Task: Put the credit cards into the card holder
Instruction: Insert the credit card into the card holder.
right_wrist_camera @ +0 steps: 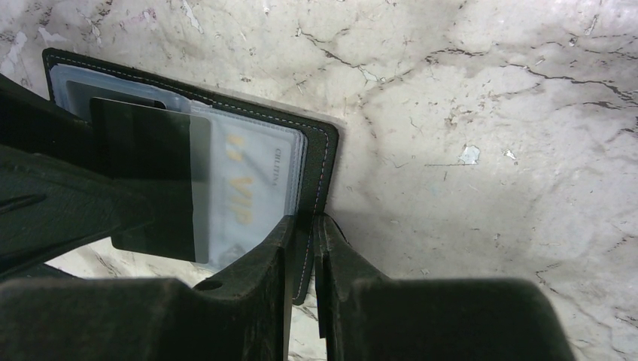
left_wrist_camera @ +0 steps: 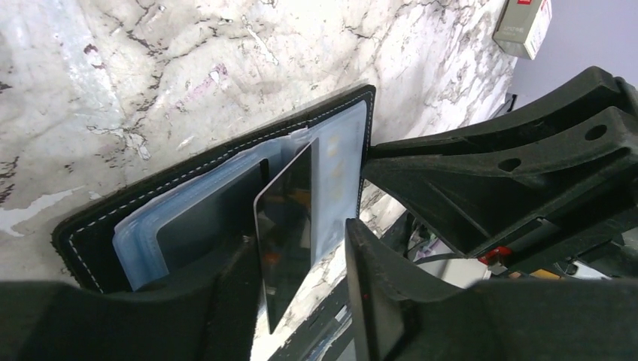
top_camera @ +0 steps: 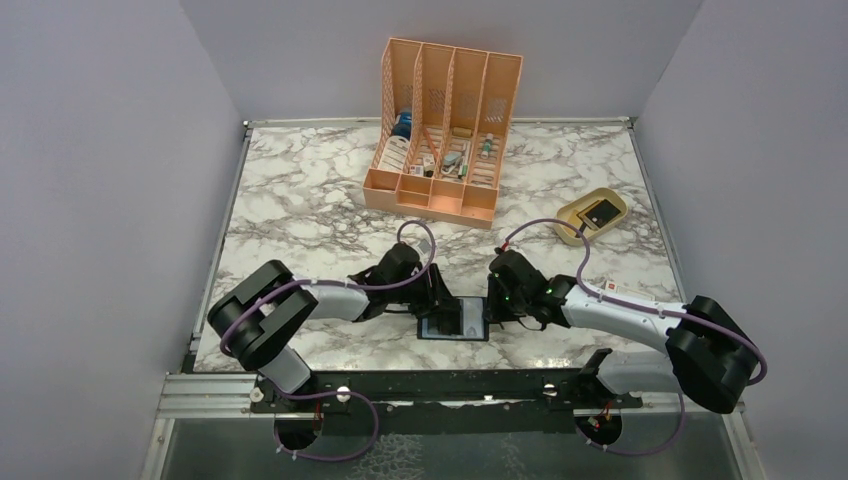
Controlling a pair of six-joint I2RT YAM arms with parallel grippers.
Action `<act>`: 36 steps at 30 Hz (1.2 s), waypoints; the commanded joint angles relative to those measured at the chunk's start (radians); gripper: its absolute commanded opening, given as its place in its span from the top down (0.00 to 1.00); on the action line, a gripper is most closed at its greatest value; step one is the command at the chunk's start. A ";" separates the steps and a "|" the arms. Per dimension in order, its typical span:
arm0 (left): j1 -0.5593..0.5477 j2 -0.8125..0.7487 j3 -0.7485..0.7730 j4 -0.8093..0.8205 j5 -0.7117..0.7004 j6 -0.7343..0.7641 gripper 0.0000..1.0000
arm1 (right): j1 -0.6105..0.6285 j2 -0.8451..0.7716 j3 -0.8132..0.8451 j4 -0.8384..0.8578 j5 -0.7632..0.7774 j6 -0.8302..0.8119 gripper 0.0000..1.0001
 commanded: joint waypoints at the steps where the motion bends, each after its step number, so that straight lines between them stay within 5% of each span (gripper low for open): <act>1: -0.002 -0.038 -0.005 -0.077 -0.073 0.033 0.53 | 0.005 -0.023 -0.007 -0.022 0.003 0.000 0.84; 8: -0.005 -0.082 0.050 -0.195 -0.127 0.090 0.49 | 0.005 -0.045 0.015 -0.050 0.009 0.002 0.85; 36: -0.046 -0.028 0.090 -0.209 -0.142 0.102 0.47 | 0.004 0.025 0.041 -0.075 0.091 0.003 0.86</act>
